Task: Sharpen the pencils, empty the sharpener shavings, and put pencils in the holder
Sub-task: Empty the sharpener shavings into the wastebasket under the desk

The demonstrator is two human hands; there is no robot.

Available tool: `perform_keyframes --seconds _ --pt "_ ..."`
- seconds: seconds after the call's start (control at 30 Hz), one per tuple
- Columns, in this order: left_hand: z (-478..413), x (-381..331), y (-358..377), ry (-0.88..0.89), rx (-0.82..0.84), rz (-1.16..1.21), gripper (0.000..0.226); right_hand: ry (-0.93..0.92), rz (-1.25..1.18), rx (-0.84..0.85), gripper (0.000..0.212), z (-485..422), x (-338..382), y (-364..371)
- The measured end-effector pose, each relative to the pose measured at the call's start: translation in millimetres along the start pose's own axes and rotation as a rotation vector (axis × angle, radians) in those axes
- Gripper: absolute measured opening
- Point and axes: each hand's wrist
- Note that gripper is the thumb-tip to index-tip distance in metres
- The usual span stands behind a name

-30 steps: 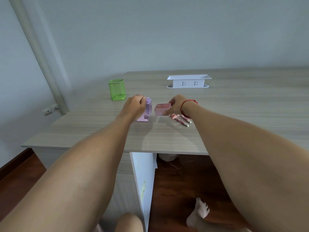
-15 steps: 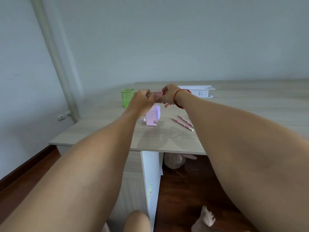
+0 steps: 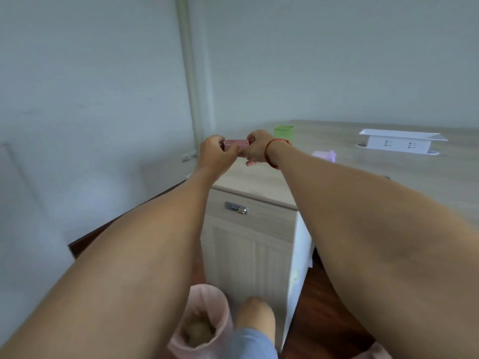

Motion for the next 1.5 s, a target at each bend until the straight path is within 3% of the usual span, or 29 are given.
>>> perform_keyframes --seconds 0.13,0.33,0.5,0.9,0.97,1.03,1.17,1.33,1.5 --pt "11 42 -38 -0.059 -0.070 -0.053 0.036 -0.042 -0.033 0.113 0.045 8 3 59" --pt "37 125 -58 -0.264 -0.074 -0.140 0.017 0.058 -0.129 0.278 0.051 9 -27 152" --pt "72 204 -45 -0.476 -0.055 -0.169 0.033 0.158 -0.038 0.379 0.055 8 -75 218" --pt "164 345 1 -0.886 0.103 -0.262 0.034 0.453 0.116 0.530 0.052 16 -205 340" --pt "176 363 8 -0.933 0.114 -0.276 0.033 0.512 0.098 0.557 0.044 18 -219 352" --pt "186 378 15 -0.980 0.118 -0.289 0.032 0.554 0.104 0.559 0.020 20 -231 361" --pt "204 402 27 -1.064 0.171 -0.319 0.026 0.622 0.143 0.554 0.010 23 -255 378" --pt "211 414 35 -1.113 0.266 -0.316 0.026 0.694 0.131 0.545 0.041 26 -274 387" --pt "214 424 39 -1.158 0.285 -0.328 0.042 0.732 0.121 0.471 0.046 29 -274 392"
Point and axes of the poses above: each hand's wrist, its own z-axis away from the middle knuckle, its own y-axis out of the palm, x = y × z, and after that the axes turned 13 degrees about -x, right-handed
